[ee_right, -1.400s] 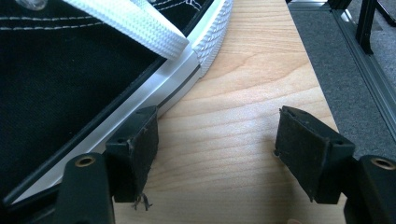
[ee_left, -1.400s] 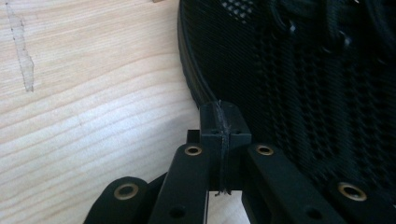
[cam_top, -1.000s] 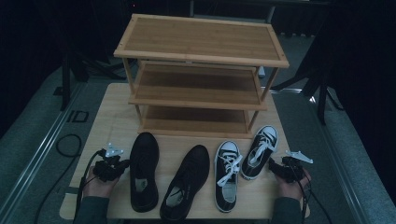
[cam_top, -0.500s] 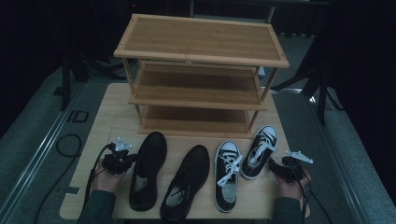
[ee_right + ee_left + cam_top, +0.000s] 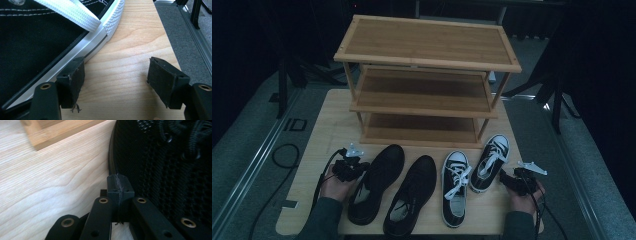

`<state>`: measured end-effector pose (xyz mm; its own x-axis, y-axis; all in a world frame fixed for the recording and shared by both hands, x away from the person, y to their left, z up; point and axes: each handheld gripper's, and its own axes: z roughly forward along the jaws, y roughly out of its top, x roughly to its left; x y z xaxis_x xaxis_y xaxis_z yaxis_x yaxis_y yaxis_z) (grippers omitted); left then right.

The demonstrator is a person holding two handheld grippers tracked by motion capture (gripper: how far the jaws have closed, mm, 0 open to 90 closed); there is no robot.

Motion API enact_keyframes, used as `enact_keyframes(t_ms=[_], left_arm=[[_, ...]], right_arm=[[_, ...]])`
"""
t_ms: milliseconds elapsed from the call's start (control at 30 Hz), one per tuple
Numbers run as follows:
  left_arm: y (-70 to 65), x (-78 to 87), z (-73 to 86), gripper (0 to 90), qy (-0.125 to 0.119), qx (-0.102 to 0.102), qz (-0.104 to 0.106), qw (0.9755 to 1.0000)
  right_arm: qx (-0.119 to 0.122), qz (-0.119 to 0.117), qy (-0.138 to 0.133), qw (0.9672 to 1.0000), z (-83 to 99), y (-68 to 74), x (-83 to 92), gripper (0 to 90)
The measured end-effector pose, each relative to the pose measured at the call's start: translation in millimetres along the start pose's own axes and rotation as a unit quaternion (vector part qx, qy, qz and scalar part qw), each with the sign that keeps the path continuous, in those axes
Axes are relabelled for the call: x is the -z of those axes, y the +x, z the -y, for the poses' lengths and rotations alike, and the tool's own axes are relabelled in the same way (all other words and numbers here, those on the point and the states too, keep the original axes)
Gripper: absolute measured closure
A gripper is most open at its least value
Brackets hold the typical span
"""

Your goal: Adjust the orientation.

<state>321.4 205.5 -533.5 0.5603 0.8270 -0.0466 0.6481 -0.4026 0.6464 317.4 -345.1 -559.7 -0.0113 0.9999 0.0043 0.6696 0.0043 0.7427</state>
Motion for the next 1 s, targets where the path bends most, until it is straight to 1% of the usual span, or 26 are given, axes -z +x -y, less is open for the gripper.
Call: enact_keyframes(t_ms=[33, 133, 233, 267, 300, 333, 367, 500, 600, 667, 733, 833, 900, 1000], left_arm=[[0.1, -0.6, -0.4, 89.5, 0.002, -0.002, 0.001, 1.0], [2.2, -0.4, 0.8, 87.1, 0.004, 0.004, 0.004, 1.0], [4.7, 1.0, 2.5, 82.4, 0.006, 0.01, 0.009, 0.9999], [5.5, 2.0, 2.8, 81.0, 0.007, 0.007, 0.01, 0.9999], [6.0, 3.3, 3.1, 77.6, 0.006, 0.007, 0.011, 0.9999], [6.8, 4.6, 3.3, 77.6, 0.005, 0.008, 0.013, 0.9999], [8.2, 6.2, 3.4, 76.2, 0.004, 0.007, 0.018, 0.9998], [11.1, 14.5, 2.4, 71.3, -0.008, 0.014, 0.039, 0.9991], [9.9, 22.0, -0.9, 68.8, -0.013, 0.008, 0.042, 0.999], [8.5, 26.8, -3.0, 68.5, -0.018, 0.005, 0.046, 0.9988], [7.5, 31.5, -5.0, 68.5, -0.02, 0.0, 0.044, 0.9988], [7.4, 39.7, -7.8, 68.5, -0.024, -0.002, 0.048, 0.9985], [8.3, 44.7, -9.6, 68.5, -0.026, 0.001, 0.055, 0.9981], [9.3, 51.6, -12.5, 68.5, -0.021, -0.001, 0.057, 0.9981]], right_arm=[[0.0, 0.0, 0.0, 1.0, 0.0, 0.0, 0.0, 29.5], [0.0, 0.0, 0.0, 1.0, 0.0, 0.0, 0.0, 29.6], [0.001, 0.0, 0.0, 1.0, 0.0, -0.1, 0.0, 29.6], [0.0, 0.0, 0.0, 1.0, 0.0, 0.0, 0.0, 29.6], [0.001, 0.0, 0.0, 1.0, 0.1, -0.1, 0.0, 29.5], [0.001, 0.0, 0.0, 1.0, 0.1, -0.1, 0.0, 29.5], [0.0, 0.0, 0.0, 1.0, 0.0, 0.0, 0.0, 29.5], [0.0, 0.0, 0.0, 1.0, 0.0, 0.0, 0.0, 29.6], [0.0, 0.0, 0.0, 1.0, 0.0, 0.0, 0.0, 29.6], [0.0, 0.0, 0.0, 1.0, 0.0, 0.0, 0.0, 29.5], [0.0, 0.0, 0.0, 1.0, 0.0, 0.0, 0.0, 29.6], [0.0, 0.0, 0.0, 1.0, 0.0, -0.1, 0.0, 29.5], [0.0, -0.001, 0.0, 1.0, 0.0, -0.1, -0.1, 29.5], [0.0, -0.001, 0.0, 1.0, -0.1, -0.2, -0.1, 29.5]])
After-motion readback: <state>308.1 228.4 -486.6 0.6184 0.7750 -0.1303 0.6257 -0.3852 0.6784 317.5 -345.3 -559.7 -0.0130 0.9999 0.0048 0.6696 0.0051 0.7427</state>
